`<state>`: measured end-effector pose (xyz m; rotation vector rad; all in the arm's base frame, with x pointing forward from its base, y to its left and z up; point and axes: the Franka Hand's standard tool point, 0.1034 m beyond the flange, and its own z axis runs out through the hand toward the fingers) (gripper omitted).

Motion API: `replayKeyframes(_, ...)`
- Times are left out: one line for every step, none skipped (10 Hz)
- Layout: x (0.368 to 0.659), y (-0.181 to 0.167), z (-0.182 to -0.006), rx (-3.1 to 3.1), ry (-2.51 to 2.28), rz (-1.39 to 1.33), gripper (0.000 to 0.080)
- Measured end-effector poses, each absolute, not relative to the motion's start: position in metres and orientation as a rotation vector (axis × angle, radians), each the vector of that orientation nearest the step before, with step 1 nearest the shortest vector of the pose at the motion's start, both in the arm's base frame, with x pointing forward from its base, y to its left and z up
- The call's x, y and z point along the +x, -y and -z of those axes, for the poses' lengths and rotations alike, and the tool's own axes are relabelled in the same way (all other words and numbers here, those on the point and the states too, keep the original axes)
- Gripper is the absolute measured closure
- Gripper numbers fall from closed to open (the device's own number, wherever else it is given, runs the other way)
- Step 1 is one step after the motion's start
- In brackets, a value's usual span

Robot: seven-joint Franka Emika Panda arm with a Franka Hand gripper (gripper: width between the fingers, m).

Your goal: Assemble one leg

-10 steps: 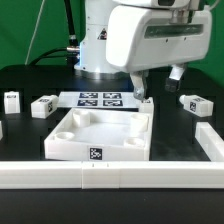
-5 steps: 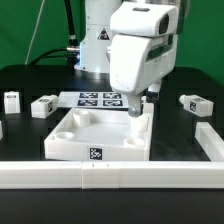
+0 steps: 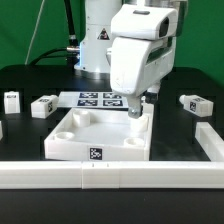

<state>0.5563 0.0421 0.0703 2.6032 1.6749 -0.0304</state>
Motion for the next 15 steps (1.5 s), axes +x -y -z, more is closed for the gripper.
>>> replayKeyframes(0.541,-0.042,-0.069,2.570,-1.721,0.002,0.0150)
replayKeyframes(0.520,-0.039,-0.064,2.539,-1.776,0.005,0.0150)
replayKeyframes(0.509,-0.034,-0.057,2.522,-1.815,0.022,0.0150)
replayKeyframes(0.504,-0.027,-0.053,2.480,-1.884,0.038,0.0150)
replayKeyframes(0.500,-0.021,-0.050,2.463,-1.915,0.051,0.0150)
replayKeyframes(0.501,-0.023,-0.051,2.472,-1.904,0.047,0.0150)
replayKeyframes(0.501,-0.024,-0.051,2.471,-1.905,0.048,0.0150)
replayKeyframes(0.501,-0.023,-0.050,2.472,-1.904,0.048,0.0150)
replayKeyframes(0.500,-0.023,-0.050,2.472,-1.905,0.050,0.0150)
replayKeyframes(0.498,-0.020,-0.045,2.452,-1.939,0.055,0.0150)
replayKeyframes(0.489,-0.018,-0.037,2.458,-1.939,0.050,0.0150)
replayKeyframes(0.480,-0.016,-0.030,2.465,-1.943,0.059,0.0150)
replayKeyframes(0.477,-0.013,-0.024,2.475,-1.940,0.064,0.0150)
replayKeyframes(0.476,-0.012,-0.018,2.483,-1.938,0.069,0.0150)
replayKeyframes(0.475,-0.012,-0.015,2.487,-1.938,0.073,0.0150)
